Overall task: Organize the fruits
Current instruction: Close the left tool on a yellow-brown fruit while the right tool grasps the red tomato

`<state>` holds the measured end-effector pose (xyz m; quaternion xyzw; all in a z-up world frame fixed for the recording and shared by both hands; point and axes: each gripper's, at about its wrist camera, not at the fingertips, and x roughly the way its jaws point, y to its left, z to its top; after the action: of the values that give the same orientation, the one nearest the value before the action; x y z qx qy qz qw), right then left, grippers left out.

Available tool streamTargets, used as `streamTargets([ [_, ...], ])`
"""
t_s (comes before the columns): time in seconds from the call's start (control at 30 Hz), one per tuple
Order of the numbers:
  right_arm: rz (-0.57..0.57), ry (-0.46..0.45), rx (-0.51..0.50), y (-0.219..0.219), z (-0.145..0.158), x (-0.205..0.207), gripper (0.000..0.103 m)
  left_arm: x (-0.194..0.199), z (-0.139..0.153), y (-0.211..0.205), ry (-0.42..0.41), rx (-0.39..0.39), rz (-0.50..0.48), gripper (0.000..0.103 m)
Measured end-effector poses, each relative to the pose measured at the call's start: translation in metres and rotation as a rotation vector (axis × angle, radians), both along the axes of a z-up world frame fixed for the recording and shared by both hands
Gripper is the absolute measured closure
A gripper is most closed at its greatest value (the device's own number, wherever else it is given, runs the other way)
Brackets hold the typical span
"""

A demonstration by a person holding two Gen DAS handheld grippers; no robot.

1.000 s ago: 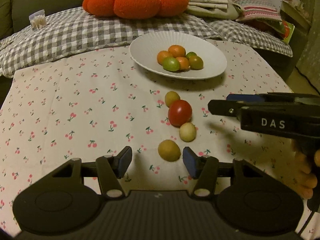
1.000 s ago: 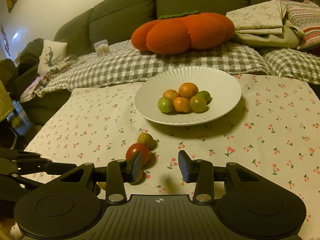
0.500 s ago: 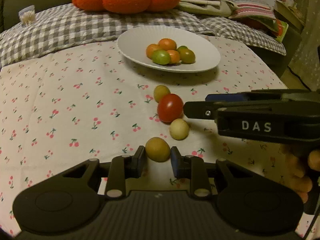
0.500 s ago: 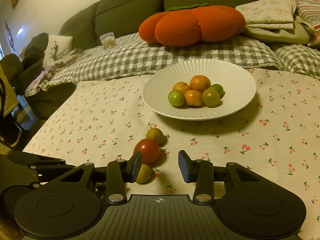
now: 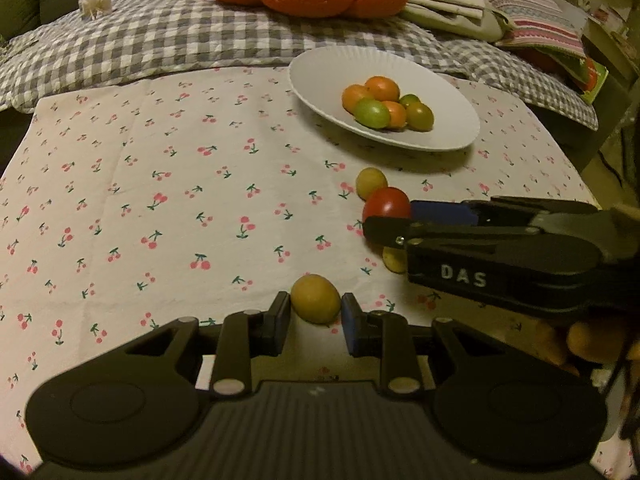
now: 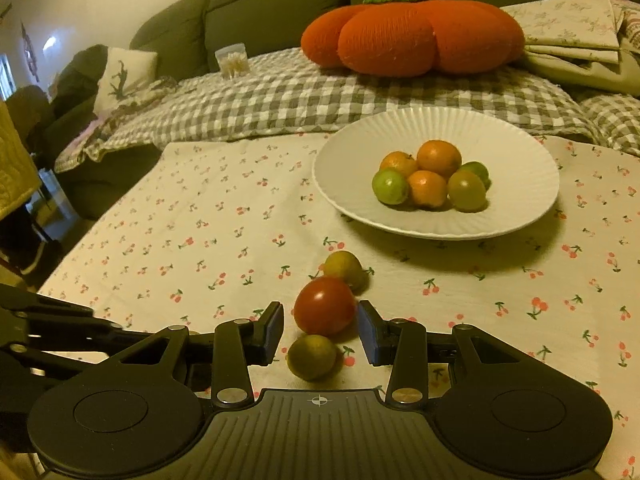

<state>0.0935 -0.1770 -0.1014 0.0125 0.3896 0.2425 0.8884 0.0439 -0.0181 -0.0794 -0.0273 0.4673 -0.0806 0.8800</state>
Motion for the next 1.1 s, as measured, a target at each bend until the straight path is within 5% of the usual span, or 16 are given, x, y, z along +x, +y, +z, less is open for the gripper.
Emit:
streamTargets([
  [1.1,0.012,-0.136,0.014,-0.015,0.032,-0.012,0.070,0.028,0.035,0.013,-0.097,-0.075,0.100,0.077],
])
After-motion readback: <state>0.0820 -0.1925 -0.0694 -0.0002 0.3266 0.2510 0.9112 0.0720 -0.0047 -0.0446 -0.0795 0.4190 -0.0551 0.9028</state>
